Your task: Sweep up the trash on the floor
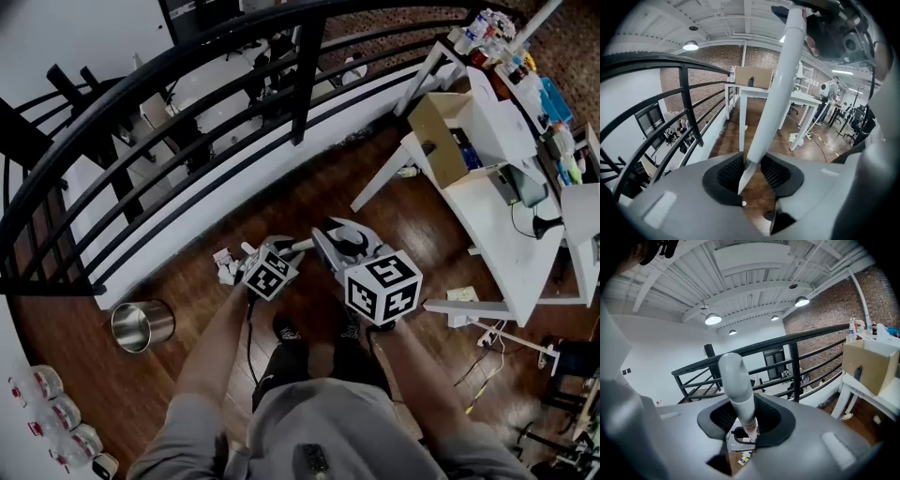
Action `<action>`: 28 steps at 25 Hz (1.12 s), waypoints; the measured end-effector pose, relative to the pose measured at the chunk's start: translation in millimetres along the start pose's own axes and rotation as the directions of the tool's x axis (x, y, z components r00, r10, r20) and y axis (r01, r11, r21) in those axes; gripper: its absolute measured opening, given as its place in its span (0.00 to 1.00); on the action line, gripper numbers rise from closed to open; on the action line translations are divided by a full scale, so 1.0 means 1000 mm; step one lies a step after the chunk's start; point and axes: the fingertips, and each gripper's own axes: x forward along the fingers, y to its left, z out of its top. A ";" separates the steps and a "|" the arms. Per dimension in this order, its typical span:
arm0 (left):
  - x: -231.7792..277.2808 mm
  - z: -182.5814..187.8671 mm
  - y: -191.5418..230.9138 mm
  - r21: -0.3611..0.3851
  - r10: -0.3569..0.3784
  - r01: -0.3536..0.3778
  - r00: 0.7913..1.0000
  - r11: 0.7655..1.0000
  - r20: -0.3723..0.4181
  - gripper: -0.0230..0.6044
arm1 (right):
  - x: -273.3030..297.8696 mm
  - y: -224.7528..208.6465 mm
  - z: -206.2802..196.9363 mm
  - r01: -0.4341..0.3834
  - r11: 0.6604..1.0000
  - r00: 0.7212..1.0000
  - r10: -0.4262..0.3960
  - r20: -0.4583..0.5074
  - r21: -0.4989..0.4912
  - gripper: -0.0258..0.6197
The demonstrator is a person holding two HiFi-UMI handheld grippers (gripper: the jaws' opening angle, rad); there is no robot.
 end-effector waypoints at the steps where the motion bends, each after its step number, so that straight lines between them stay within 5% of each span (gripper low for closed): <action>1: 0.004 0.006 -0.008 0.002 -0.003 0.003 1.000 1.000 0.004 0.22 | -0.009 -0.005 0.000 0.003 1.000 1.000 -0.003 -0.001 -0.003 0.18; 7: 0.057 0.045 -0.093 -0.006 -0.042 0.042 0.999 0.999 0.005 0.22 | -0.085 -0.066 -0.020 0.036 0.999 0.999 -0.036 -0.012 -0.008 0.18; 18: 0.226 0.132 -0.255 -0.020 -0.116 0.116 0.993 0.993 -0.029 0.22 | -0.236 -0.249 -0.079 0.116 0.993 0.992 -0.114 -0.049 0.034 0.18; 24: 0.300 0.157 -0.304 -0.038 -0.150 0.150 0.989 0.988 -0.012 0.22 | -0.272 -0.325 -0.111 0.161 0.986 0.982 -0.157 -0.105 0.035 0.18; 28: 0.332 0.174 -0.310 -0.095 -0.099 0.097 0.995 0.991 -0.018 0.23 | -0.284 -0.377 -0.111 0.197 0.980 0.975 -0.193 -0.110 0.034 0.18</action>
